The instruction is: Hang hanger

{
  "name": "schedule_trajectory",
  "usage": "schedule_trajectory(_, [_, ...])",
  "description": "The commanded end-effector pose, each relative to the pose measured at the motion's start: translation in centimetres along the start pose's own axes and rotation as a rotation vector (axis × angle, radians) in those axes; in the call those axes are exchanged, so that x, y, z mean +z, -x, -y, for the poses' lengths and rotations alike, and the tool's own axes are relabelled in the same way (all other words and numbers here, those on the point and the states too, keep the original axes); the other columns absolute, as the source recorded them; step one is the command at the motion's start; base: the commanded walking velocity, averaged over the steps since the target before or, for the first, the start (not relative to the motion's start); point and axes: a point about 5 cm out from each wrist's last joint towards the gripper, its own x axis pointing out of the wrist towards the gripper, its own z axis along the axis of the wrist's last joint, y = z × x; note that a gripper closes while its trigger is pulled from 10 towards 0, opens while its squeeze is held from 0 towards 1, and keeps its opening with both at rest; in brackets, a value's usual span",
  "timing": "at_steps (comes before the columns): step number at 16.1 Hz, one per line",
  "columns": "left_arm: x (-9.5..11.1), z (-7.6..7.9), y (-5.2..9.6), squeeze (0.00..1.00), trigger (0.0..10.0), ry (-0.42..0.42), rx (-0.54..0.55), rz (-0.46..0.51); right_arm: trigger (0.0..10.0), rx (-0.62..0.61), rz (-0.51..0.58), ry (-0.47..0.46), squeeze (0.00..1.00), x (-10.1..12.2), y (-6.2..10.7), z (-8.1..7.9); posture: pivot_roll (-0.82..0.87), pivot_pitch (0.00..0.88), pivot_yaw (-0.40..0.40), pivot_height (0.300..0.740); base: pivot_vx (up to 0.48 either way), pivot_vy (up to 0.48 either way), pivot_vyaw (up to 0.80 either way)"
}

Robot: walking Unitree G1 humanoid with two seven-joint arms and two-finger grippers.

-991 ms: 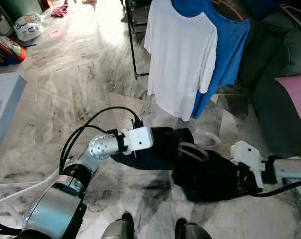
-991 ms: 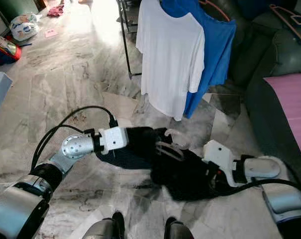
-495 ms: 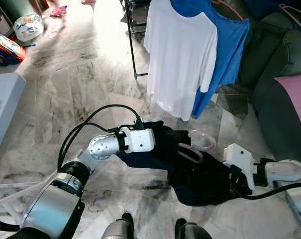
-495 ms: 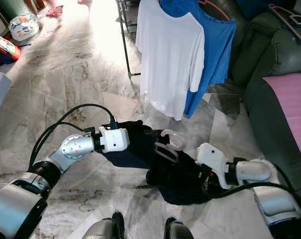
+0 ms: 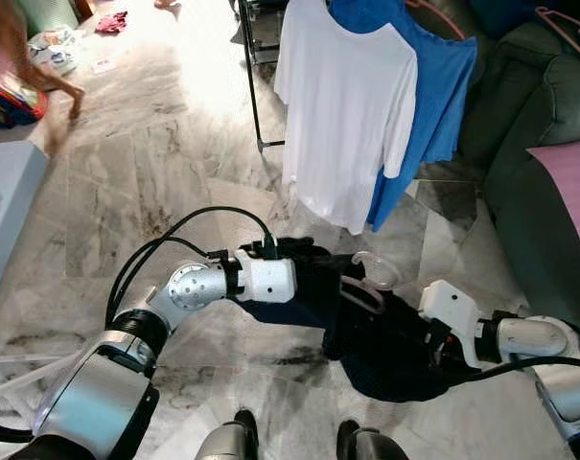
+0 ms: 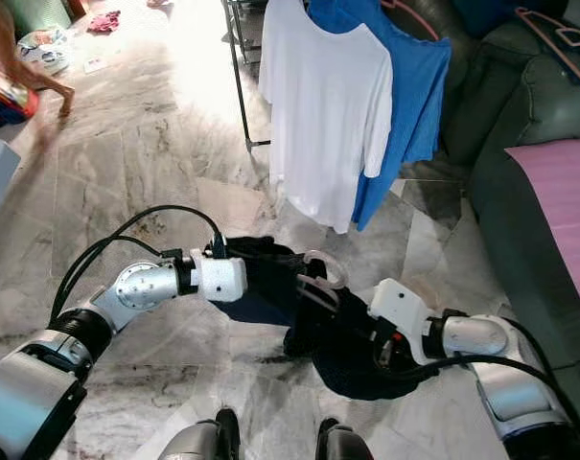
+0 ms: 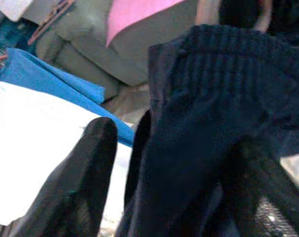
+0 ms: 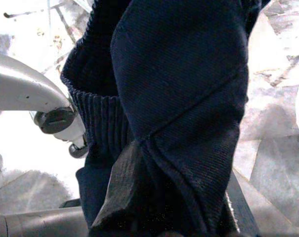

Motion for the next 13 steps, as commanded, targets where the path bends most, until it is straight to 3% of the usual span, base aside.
schedule_trajectory(1, [-0.6, 0.6, 0.6, 1.0, 10.0, -0.004, -0.063, -0.031, 0.0, -0.024, -0.002, 0.01, 0.0, -0.1, -0.1, 0.1, -0.1, 0.235, 0.079, 0.74, 0.0, 0.0, 0.0])
schedule_trajectory(4, [-0.9, 0.5, 1.0, 1.0, 10.0, 0.056, -0.034, -0.03, 0.0, -0.102, -0.045, 0.006, 0.0, -0.7, -0.5, 0.7, -0.1, 0.235, 0.077, 0.74, 0.0, 0.0, 0.0])
schedule_trajectory(7, [-1.2, 0.5, 1.1, 1.0, 10.0, 0.177, 0.045, -0.021, 0.0, -0.168, -0.061, -0.019, 0.0, -1.2, -1.1, 0.7, -0.1, 0.234, 0.077, 0.74, 0.0, 0.0, 0.0])
schedule_trajectory(8, [-1.5, 0.3, 1.3, 1.0, 10.0, 0.24, 0.123, -0.021, 0.0, -0.21, -0.057, -0.041, 0.0, -1.3, -1.4, 0.8, -0.1, 0.232, 0.077, 0.74, 0.0, 0.0, 0.0])
schedule_trajectory(9, [-2.2, 0.1, 1.7, 1.0, 10.0, 0.364, 0.287, -0.039, 0.0, -0.306, -0.041, -0.093, 0.0, -1.6, -2.0, 0.8, -0.11, 0.23, 0.076, 0.74, 0.0, 0.0, 0.0])
schedule_trajectory(10, [-2.4, 0.1, 1.8, 1.0, 10.0, 0.394, 0.332, -0.042, 0.0, -0.328, -0.037, -0.101, 0.0, -1.6, -2.1, 0.8, -0.1, 0.228, 0.077, 0.74, 0.0, 0.0, 0.0])
schedule_trajectory(12, [-3.7, 0.2, 2.7, 1.0, 10.0, 0.583, 0.602, -0.094, 0.0, -0.464, 0.021, -0.177, 0.0, -1.0, -2.5, 1.0, -0.1, 0.218, 0.075, 0.74, 0.0, 0.0, 0.0])
schedule_trajectory(13, [-4.0, 0.3, 2.9, 1.0, 10.0, 0.613, 0.654, -0.107, 0.0, -0.494, 0.037, -0.193, 0.0, -0.9, -2.5, 1.1, -0.1, 0.215, 0.074, 0.74, 0.0, 0.0, 0.0])
